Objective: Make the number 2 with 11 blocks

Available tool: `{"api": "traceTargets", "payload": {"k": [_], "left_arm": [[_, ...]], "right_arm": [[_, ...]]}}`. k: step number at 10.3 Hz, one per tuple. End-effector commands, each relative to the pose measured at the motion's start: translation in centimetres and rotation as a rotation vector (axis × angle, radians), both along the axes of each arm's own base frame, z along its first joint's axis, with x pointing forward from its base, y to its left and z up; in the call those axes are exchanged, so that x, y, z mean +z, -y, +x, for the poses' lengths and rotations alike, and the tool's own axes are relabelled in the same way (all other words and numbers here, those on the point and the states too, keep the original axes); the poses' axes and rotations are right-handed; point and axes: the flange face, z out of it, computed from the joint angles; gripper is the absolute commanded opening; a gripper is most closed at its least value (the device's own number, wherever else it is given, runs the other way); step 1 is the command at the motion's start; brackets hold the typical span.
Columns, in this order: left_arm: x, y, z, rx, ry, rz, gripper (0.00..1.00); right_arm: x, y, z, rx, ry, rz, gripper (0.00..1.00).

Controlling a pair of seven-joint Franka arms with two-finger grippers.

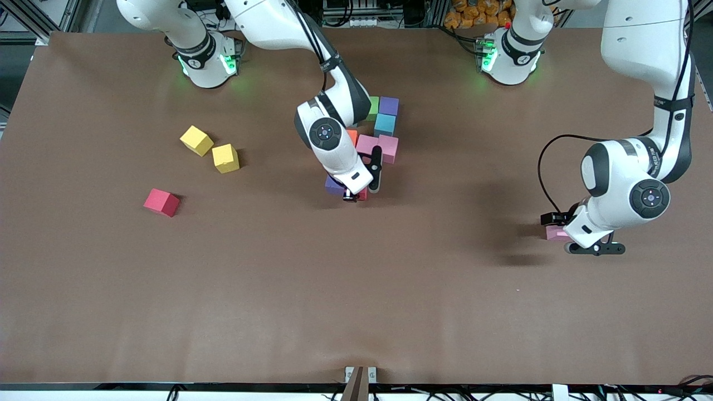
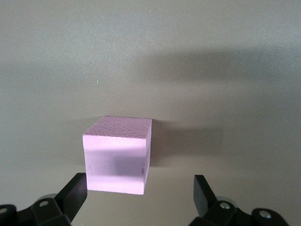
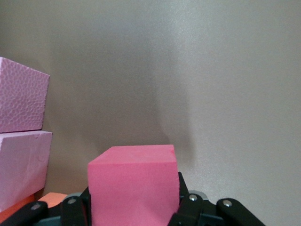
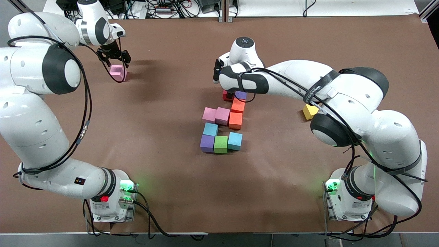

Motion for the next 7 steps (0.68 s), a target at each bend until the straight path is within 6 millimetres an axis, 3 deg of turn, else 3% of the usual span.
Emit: {"api": "traceTargets", "payload": {"k": [1,5,7], "left_arm": [[-0.4,-0.5,0.0,-0.06,0.005,0.039,1.0],[-1.2,-0.9,0.2,-0.125,0.018,0.064,1.0],[-1.8,-2.2,0.2,-0.137,0.018,0.058,1.0]], "right_arm": [[-0.7,0.3,-1.0,0.017,0.03,-0.007,0.0],[-1.2,0.1,-1.4,0.017,0.029,-0.013,0.0],[-1.5,0.1,-1.6,0.008,0.021,-0.018,0.0]]}}
